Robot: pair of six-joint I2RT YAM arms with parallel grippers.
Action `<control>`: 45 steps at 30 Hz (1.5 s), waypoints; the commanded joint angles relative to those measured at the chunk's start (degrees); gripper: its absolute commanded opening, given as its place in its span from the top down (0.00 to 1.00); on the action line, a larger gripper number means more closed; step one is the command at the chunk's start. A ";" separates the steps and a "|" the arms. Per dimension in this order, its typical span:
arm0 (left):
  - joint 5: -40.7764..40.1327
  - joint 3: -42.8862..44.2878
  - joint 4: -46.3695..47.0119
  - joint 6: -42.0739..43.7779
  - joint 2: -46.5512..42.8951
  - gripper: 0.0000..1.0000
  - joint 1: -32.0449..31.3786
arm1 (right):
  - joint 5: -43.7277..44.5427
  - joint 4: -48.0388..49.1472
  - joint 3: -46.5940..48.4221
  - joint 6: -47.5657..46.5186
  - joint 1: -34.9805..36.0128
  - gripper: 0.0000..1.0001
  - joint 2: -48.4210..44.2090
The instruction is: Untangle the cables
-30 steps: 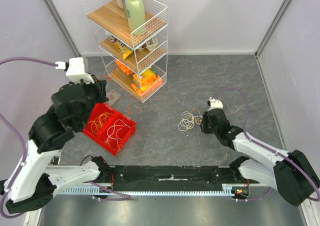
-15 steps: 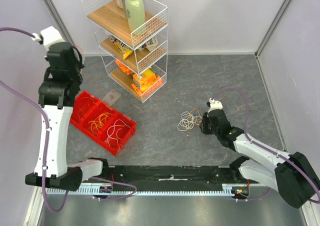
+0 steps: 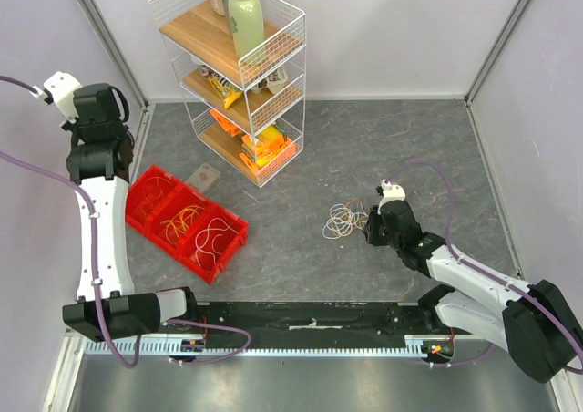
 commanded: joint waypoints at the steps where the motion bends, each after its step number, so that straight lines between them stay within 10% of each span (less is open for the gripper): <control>1: -2.18 -7.46 4.77 -5.49 -0.88 0.98 2.21 | -0.84 2.70 -0.18 -0.92 -0.02 0.71 -0.51; 16: 12.39 -29.53 7.68 -19.72 -0.19 0.98 9.58 | -1.46 2.61 -0.19 -0.92 -0.02 0.71 -0.25; 33: 23.74 -34.38 6.01 -29.22 11.33 0.96 15.22 | -1.37 2.61 0.25 -0.84 -0.02 0.71 1.07; 41: 28.40 -33.50 5.83 -26.94 -0.25 0.11 15.13 | -1.90 2.70 0.43 -1.18 -0.02 0.71 1.68; 45: 33.41 -34.19 5.39 -26.41 -7.28 0.05 14.26 | -1.90 2.61 0.52 -1.10 -0.02 0.71 2.03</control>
